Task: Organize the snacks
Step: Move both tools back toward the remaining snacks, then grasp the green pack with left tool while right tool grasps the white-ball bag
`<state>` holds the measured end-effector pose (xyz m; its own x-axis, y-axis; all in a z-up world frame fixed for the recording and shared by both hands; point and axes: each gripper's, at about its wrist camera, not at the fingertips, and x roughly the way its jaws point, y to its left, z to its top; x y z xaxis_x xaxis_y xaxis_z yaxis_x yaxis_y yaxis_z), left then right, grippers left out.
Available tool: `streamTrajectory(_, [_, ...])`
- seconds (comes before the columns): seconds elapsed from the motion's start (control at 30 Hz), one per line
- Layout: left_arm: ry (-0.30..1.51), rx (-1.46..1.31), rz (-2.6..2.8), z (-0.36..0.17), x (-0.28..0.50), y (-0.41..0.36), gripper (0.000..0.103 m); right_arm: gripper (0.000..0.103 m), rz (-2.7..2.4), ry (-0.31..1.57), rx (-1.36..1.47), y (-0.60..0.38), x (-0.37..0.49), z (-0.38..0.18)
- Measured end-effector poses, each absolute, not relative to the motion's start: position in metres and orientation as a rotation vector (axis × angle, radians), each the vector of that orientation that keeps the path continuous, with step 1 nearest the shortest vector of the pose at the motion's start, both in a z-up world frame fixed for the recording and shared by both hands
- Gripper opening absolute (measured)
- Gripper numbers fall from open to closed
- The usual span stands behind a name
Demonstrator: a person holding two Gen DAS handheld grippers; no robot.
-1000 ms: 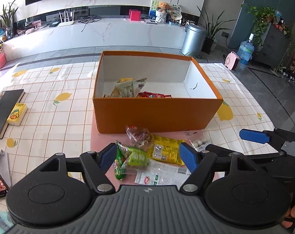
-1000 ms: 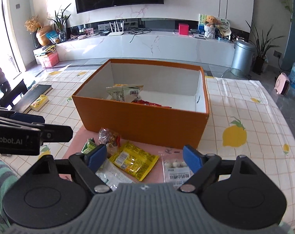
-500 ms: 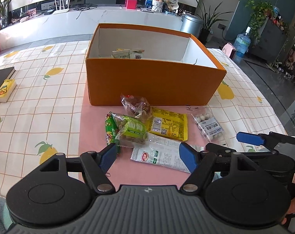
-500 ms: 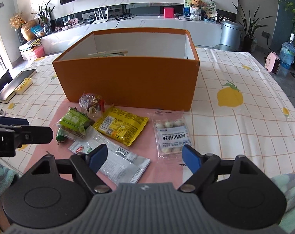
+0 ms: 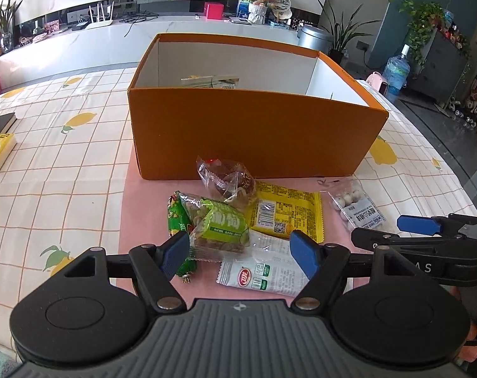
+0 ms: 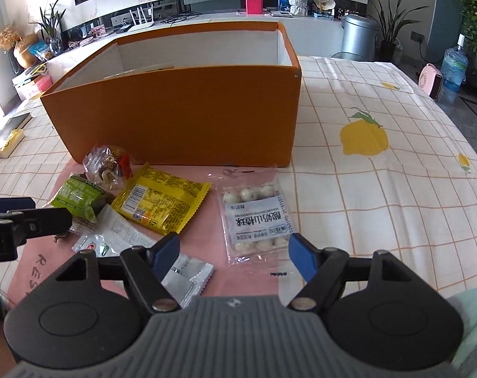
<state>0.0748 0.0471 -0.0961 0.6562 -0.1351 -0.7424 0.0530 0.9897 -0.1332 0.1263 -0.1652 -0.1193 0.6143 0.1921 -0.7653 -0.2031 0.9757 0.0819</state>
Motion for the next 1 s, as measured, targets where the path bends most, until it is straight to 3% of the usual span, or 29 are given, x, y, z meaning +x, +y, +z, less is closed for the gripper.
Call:
streamTrajectory(0.13, [0.834,-0.097,-0.085,-0.102,0.081,0.046,0.088,0.074,0.190,0.852,-0.037,-0.162,0.137,-0.119])
streamTrajectory(0.23, [0.841,-0.073,-0.076,-0.107,0.087,0.042,0.089,0.079,0.195,0.912,-0.007,-0.164,0.150,-0.126])
streamTrajectory(0.53, [0.852,0.047,-0.046,-0.122,0.096,0.028,0.089,0.082,0.142,1.028,0.059,-0.169,0.172,-0.144])
streamTrajectory(0.8, [0.823,0.070,-0.037,-0.127,0.095,0.031,0.076,0.083,0.150,1.045,0.076,-0.168,0.175,-0.150])
streamTrajectory(0.9, [0.817,0.094,-0.035,-0.126,0.095,0.030,0.066,0.076,0.147,1.034,0.033,-0.163,0.174,-0.150])
streamTrajectory(1.0, [0.816,0.088,-0.041,-0.125,0.094,0.032,0.060,0.062,0.151,1.015,-0.015,-0.157,0.170,-0.150])
